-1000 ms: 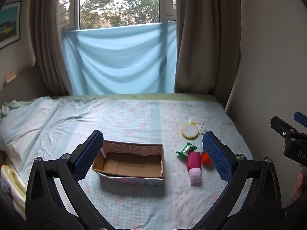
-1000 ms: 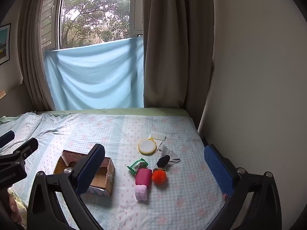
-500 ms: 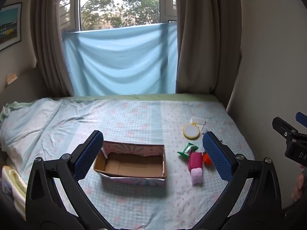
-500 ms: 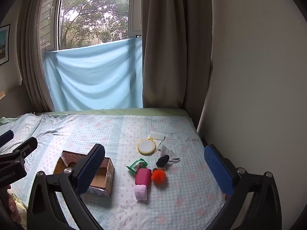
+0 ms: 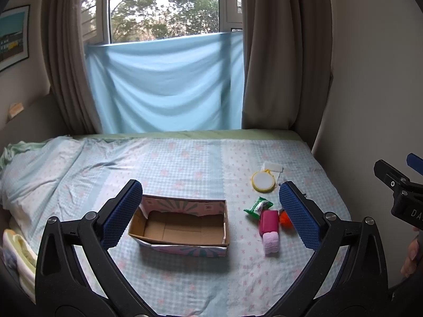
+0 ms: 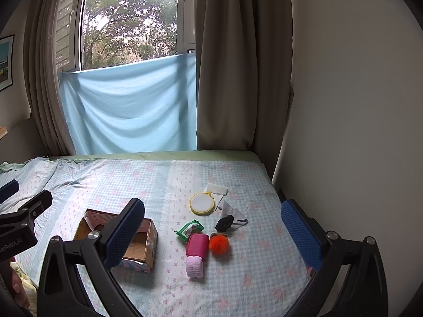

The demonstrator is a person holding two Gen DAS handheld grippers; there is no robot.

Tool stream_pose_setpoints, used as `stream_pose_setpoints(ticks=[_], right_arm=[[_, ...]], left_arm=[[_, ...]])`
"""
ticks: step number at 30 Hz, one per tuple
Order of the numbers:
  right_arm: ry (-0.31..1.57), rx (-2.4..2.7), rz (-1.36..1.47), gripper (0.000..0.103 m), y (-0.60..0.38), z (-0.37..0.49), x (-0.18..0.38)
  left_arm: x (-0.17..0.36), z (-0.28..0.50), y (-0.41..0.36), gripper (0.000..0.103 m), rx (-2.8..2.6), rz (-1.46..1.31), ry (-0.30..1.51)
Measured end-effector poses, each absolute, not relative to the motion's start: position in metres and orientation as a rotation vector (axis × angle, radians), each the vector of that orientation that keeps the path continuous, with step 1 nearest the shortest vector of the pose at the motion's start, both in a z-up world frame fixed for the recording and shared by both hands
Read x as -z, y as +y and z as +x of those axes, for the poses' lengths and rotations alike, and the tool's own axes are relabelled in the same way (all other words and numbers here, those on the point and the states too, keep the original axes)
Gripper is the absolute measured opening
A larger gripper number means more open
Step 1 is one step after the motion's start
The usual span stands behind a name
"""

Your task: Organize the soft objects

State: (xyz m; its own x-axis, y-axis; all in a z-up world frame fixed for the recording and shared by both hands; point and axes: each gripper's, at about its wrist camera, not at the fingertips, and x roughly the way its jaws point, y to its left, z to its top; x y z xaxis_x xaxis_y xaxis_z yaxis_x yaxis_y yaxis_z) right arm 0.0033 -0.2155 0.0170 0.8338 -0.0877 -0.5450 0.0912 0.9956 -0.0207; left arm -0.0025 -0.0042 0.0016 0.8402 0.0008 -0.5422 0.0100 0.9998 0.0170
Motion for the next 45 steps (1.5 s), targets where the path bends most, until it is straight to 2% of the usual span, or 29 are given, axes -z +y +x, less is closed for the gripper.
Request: stream_pose_setpoints(ticks=[45], right_arm=[[0.563,0.103,0.015,0.103,-0.2226,0.0089,-0.0134]], left_arm=[[-0.0012,-0.0075,-0.0015,0.103,0.018,0.014,0.556]])
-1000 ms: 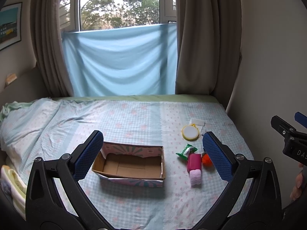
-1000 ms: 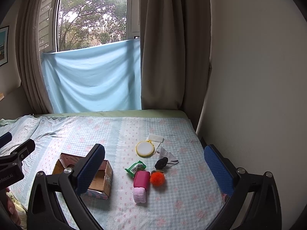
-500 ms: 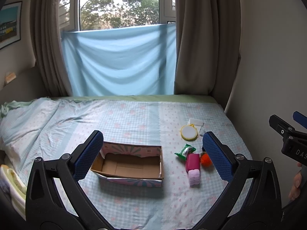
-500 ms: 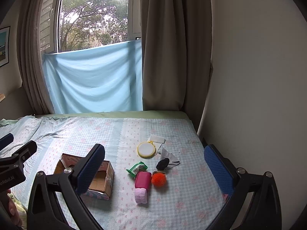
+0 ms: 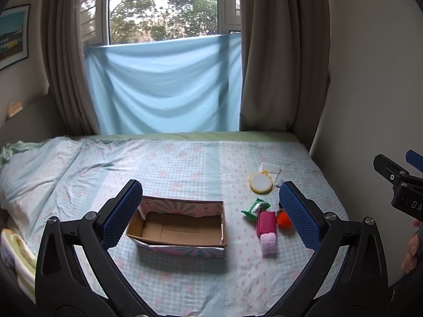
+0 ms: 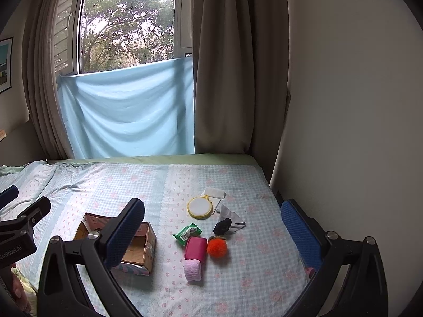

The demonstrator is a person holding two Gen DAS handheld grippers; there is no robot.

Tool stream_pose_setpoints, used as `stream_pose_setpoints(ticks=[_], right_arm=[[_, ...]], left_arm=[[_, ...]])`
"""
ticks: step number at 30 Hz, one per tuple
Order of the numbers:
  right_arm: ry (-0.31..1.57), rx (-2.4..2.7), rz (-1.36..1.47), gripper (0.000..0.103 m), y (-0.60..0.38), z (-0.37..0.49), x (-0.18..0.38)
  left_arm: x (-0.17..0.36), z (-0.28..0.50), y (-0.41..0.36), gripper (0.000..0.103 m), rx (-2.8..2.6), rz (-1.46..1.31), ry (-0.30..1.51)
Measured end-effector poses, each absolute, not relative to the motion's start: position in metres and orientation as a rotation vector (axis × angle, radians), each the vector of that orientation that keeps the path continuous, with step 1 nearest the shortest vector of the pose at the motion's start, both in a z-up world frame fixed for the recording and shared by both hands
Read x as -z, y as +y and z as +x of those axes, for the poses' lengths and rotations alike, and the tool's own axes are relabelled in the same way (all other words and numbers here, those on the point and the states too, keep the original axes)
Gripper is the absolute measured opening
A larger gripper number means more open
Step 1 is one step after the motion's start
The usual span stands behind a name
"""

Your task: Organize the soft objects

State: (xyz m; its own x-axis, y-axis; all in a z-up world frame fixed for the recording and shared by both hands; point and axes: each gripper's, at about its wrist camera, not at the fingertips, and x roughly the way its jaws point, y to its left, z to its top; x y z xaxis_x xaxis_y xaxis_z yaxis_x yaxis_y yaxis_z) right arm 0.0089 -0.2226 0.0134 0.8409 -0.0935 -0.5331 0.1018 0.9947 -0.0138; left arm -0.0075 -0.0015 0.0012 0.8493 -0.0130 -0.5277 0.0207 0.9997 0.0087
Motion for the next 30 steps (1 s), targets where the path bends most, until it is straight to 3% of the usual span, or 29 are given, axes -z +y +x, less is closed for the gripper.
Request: stream_pose_setpoints(ticks=[30], right_arm=[[0.587,0.156,0.071,0.103,-0.206,0.027,-0.009]], left_arm=[[-0.005,0.032,0.013,0.103,0.1,0.103,0.621]])
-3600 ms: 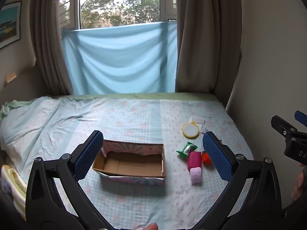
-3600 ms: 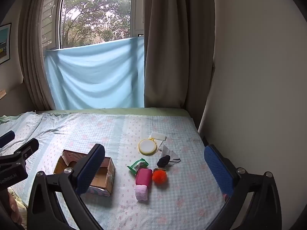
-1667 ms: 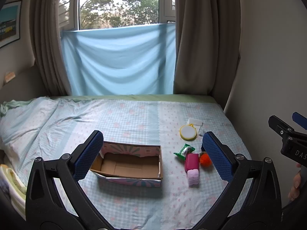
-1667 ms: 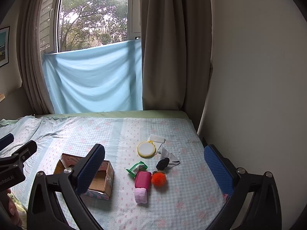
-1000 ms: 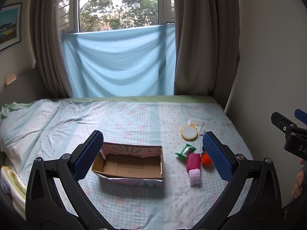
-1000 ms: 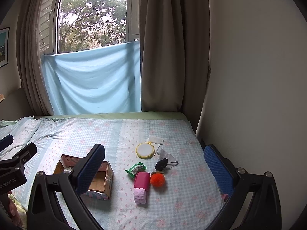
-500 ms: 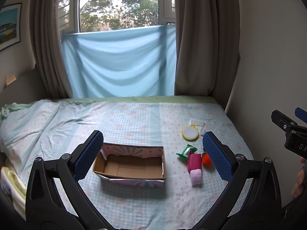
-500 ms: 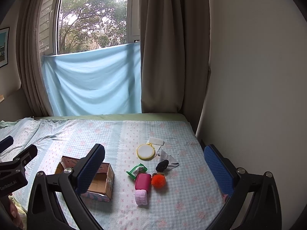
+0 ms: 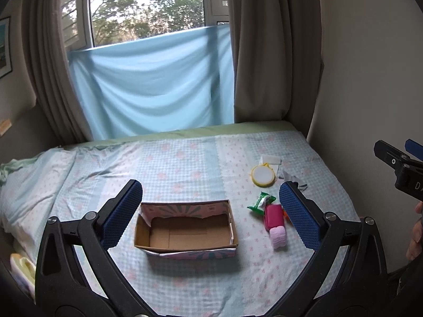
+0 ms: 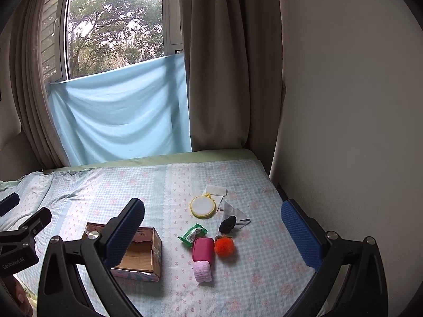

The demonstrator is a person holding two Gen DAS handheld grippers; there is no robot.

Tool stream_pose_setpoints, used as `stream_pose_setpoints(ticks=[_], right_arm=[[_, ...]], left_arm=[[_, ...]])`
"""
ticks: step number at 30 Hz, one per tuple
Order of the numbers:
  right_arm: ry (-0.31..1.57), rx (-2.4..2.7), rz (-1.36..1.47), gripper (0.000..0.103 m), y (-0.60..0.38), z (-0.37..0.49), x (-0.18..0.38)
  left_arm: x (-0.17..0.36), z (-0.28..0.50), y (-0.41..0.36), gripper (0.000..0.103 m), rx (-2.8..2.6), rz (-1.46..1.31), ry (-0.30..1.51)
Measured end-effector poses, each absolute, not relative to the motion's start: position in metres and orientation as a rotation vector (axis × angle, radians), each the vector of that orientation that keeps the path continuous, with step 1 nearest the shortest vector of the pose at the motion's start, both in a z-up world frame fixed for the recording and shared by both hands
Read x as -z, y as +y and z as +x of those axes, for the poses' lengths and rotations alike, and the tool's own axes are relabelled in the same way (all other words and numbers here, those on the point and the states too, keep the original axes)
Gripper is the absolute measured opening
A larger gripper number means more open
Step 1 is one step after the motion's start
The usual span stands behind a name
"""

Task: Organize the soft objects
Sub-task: 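Grasp the green snack packet with the left tool while the right tool grasps the black sock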

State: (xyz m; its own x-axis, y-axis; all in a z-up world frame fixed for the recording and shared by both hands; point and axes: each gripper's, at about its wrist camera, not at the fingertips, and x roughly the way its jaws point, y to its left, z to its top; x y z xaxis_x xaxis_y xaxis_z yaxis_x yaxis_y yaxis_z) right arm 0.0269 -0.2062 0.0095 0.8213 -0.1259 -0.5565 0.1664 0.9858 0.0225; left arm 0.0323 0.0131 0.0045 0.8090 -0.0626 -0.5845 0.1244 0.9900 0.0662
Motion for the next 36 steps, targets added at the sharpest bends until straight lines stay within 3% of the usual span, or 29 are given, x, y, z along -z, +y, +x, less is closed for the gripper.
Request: stream_pose_setpoints(ticks=[11,33,36], right_arm=[[0.683,0.314,0.213,0.103,-0.226,0.077,0.033],[0.984,0.315,0.317,0.101,-0.315,0.256,0.279],[1.02,0.29,0.317,0.095,-0.319,0.276,0.316]], left_arm=[[0.05,0.137,-0.022,0.103,0.339,0.202,0.802],[0.346,0.338,-0.159,0.102,0.466,0.24,1.265],[0.381,0.347,-0.171,0.094,0.464,0.275,1.302]])
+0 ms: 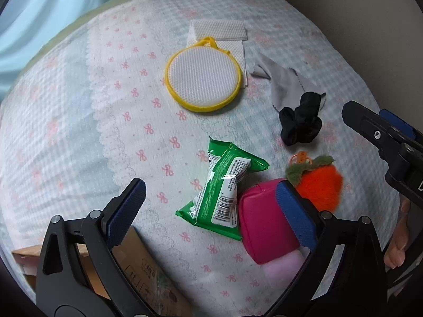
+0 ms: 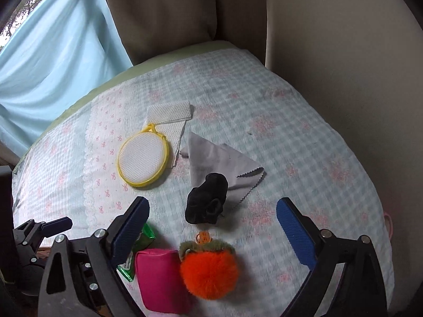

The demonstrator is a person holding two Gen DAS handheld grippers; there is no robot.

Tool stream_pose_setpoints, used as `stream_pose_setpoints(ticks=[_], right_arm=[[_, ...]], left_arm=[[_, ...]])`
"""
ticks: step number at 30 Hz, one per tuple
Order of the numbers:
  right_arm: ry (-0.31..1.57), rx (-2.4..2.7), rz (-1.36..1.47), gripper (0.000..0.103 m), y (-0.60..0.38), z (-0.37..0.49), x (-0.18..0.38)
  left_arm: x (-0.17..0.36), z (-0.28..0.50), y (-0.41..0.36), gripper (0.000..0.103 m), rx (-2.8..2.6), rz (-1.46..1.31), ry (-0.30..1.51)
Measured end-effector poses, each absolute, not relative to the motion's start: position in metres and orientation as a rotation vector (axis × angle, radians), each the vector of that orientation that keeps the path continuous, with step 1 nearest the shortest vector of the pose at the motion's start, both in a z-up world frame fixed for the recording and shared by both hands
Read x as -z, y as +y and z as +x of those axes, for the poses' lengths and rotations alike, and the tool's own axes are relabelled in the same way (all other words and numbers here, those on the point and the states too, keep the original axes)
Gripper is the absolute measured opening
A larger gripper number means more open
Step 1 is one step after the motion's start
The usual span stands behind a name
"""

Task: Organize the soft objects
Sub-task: 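Grasp the green snack packet with the left tool while the right tool grasps the black sock, then carry the green packet and black sock over the cardboard box with both tools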

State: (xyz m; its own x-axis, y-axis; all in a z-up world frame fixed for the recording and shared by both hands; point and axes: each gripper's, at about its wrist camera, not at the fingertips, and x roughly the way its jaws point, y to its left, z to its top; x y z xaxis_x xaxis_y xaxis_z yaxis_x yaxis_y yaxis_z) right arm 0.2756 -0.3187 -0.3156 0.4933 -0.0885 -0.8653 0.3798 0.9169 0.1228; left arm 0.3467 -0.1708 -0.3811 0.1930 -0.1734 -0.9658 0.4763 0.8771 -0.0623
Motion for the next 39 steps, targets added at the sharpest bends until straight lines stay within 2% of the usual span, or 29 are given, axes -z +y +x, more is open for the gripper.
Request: stream_pose_setpoints(ticks=[1,3,8,11,13,14,17,21,27,39], right_arm=[[1.035,0.287,0.313,0.094,-0.319,0.282,0.327],[1.054,0.273,0.306,0.086,-0.32,0.292,0.349],[1.086,0.247,0.308,0.083,-0.322,0.306,0.386],[1.1,0.232,0.316,0.07,-0.323,0.313,0.399],[1.11,0.226,0.298,0.057,-0.321,0.315,0.405],[1.114,0.223,0.285,0.049,-0.32,0.317,0.408],[1.109,0.202,0.278,0.032,-0.32,0.317,0.409],[1.082,0.195,0.268,0.021,-0.321,0.314,0.409],[1.062,0.197,0.279,0.015,-0.321,0.309,0.405],[0.987,0.222,0.294,0.014,-0.328,0.293,0.357]], left_arm=[[0.391,0.349,-0.173,0.091,0.464,0.281,1.311],[0.407,0.354,-0.176,0.089,0.467,0.281,1.33],[0.438,0.362,-0.183,0.086,0.497,0.287,1.391],[0.449,0.363,-0.186,0.074,0.508,0.288,1.412],[0.456,0.364,-0.186,0.051,0.527,0.269,1.431],[0.46,0.365,-0.186,0.045,0.528,0.267,1.44],[0.46,0.364,-0.186,0.04,0.526,0.265,1.428],[0.459,0.364,-0.186,0.036,0.521,0.247,1.423],[0.445,0.364,-0.183,0.034,0.519,0.226,1.393],[0.368,0.357,-0.175,0.033,0.527,0.182,1.3]])
